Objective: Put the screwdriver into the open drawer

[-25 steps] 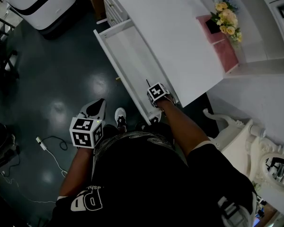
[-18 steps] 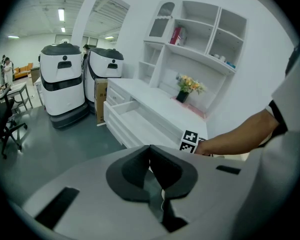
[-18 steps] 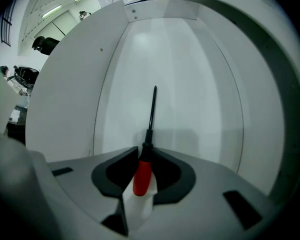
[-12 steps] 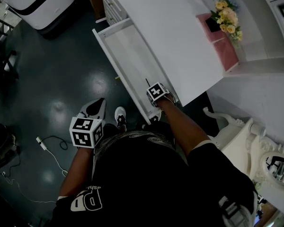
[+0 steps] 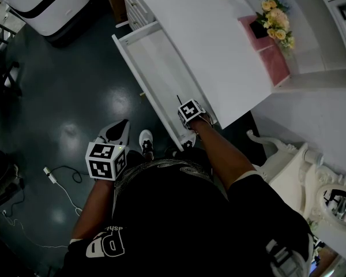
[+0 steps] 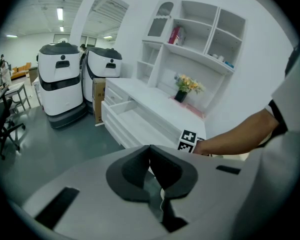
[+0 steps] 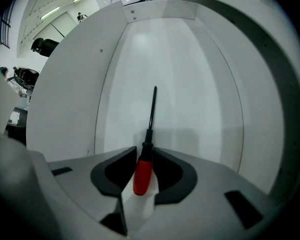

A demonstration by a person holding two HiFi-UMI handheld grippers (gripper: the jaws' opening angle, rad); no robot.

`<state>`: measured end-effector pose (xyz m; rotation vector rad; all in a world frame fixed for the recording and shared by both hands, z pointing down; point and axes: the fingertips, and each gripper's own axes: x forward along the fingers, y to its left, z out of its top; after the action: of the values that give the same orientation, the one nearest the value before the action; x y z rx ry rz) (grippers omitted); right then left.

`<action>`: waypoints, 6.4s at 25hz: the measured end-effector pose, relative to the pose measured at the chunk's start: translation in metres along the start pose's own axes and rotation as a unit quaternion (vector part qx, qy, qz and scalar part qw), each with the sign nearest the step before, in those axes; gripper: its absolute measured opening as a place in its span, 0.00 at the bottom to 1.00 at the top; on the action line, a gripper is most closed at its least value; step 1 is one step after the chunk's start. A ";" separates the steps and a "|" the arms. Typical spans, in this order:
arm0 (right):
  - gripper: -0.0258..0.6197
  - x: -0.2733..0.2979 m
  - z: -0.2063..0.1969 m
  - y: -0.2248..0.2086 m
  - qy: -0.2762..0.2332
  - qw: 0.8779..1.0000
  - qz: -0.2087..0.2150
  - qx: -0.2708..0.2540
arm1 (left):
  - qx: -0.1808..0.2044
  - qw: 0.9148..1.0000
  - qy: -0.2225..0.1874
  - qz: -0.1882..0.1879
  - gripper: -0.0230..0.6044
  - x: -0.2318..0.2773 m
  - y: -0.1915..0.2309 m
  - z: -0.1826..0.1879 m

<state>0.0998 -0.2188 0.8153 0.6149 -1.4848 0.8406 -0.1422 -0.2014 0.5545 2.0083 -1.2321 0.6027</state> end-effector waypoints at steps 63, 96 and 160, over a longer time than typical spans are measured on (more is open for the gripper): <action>0.09 -0.248 -0.022 0.069 -0.440 0.876 0.012 0.198 | 0.155 0.975 -0.020 -0.159 0.06 -0.005 -0.088 0.025; 0.05 -0.330 -0.200 0.138 -0.576 0.786 -0.004 0.225 | 0.196 0.955 -0.036 -0.221 0.06 -0.085 -0.231 -0.048; 0.05 -0.328 -0.204 0.245 -0.580 0.769 -0.061 0.263 | 0.232 0.934 -0.015 -0.270 0.06 -0.140 -0.183 -0.075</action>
<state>0.0599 0.0541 0.4512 1.8804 -2.2523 0.7836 -0.0421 -0.0080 0.4484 2.6161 -0.5200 0.6202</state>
